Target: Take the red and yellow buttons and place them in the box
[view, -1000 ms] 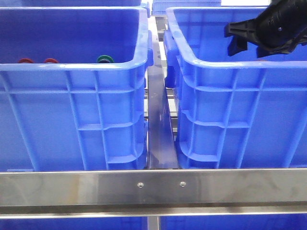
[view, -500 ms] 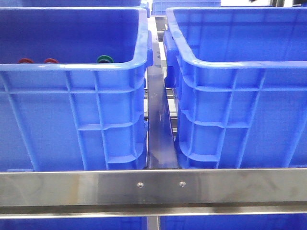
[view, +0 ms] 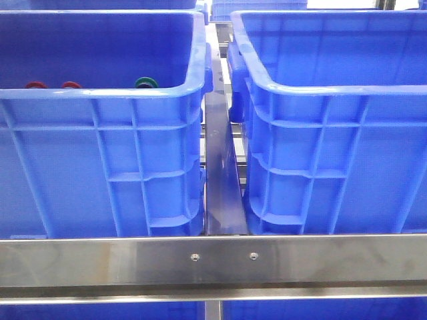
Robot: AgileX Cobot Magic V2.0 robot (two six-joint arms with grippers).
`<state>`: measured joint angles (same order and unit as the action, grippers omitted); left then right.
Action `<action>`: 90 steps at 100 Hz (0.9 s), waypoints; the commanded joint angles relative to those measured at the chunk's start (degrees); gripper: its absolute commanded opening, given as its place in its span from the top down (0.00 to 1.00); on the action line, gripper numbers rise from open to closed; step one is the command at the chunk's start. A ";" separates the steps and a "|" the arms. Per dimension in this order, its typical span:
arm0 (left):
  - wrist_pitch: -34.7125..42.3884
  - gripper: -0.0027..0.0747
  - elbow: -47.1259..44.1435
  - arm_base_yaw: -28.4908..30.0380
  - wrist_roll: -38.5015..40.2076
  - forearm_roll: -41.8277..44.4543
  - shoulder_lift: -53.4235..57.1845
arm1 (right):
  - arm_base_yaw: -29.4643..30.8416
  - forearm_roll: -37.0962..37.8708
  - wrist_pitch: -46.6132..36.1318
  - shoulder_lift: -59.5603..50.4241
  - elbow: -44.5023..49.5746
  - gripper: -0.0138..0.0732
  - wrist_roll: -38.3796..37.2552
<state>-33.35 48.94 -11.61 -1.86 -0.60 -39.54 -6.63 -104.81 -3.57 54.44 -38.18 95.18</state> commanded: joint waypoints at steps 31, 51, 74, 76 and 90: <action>5.37 0.11 1.19 -0.02 0.74 -0.04 0.22 | 0.36 0.55 3.57 -21.63 10.93 0.10 0.65; 10.89 0.11 -3.53 -0.02 1.16 -0.13 2.51 | 0.36 0.57 3.96 -27.34 14.50 0.10 0.67; 14.73 0.11 -10.16 -0.02 1.25 -0.27 9.94 | 0.36 0.62 4.54 -31.36 17.62 0.10 0.67; 15.08 0.11 -10.75 -0.02 1.25 -0.27 10.75 | 0.36 0.62 4.60 -31.43 17.91 0.10 0.67; 17.08 0.11 -15.04 -0.02 1.25 -0.27 16.22 | 0.36 0.62 5.49 -31.90 18.27 0.10 0.67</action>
<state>-22.51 34.72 -11.61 -1.07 -0.60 -25.91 -6.63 -104.81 -0.51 22.63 -18.41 95.18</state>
